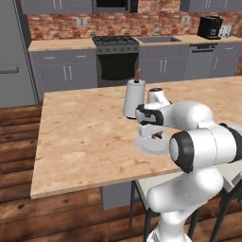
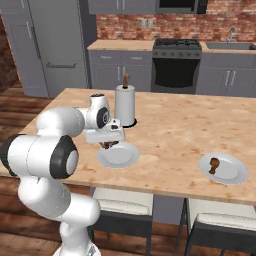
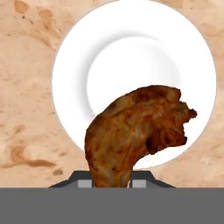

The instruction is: Take the chicken drumsticks from the pan and place one on each plate on the dining counter.

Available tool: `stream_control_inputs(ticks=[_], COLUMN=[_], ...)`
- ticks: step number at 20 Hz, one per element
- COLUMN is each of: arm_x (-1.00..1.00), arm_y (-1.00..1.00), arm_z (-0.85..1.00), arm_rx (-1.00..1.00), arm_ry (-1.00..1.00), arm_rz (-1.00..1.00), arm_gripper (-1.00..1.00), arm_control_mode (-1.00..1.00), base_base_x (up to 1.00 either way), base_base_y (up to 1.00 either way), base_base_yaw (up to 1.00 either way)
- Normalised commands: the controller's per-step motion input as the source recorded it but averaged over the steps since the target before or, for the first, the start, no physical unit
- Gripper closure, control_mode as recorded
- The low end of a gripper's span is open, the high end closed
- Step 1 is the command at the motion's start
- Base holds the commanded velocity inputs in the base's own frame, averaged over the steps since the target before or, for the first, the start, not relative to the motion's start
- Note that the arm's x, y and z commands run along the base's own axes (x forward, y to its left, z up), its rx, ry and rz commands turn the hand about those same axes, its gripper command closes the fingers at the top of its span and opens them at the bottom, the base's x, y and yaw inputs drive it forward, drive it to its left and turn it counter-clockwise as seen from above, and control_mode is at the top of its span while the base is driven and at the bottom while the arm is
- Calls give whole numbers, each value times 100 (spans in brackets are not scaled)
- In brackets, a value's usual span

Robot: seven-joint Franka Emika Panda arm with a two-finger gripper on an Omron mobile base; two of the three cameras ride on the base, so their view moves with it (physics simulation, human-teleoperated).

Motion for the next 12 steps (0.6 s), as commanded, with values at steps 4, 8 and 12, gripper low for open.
stream_control_inputs(ticks=[4,8,12], arm_x=[55,48,14], arm_y=[-10,-4,0], arm_z=[-48,-45,-36], arm_rx=[0,0,0], arm_ry=[11,11,14], arm_rz=[10,9,4], arm_gripper=[100,100,100], arm_control_mode=[-100,-100,-100], base_base_x=[0,0,0], base_base_y=[0,0,0], base_base_yaw=[0,0,0])
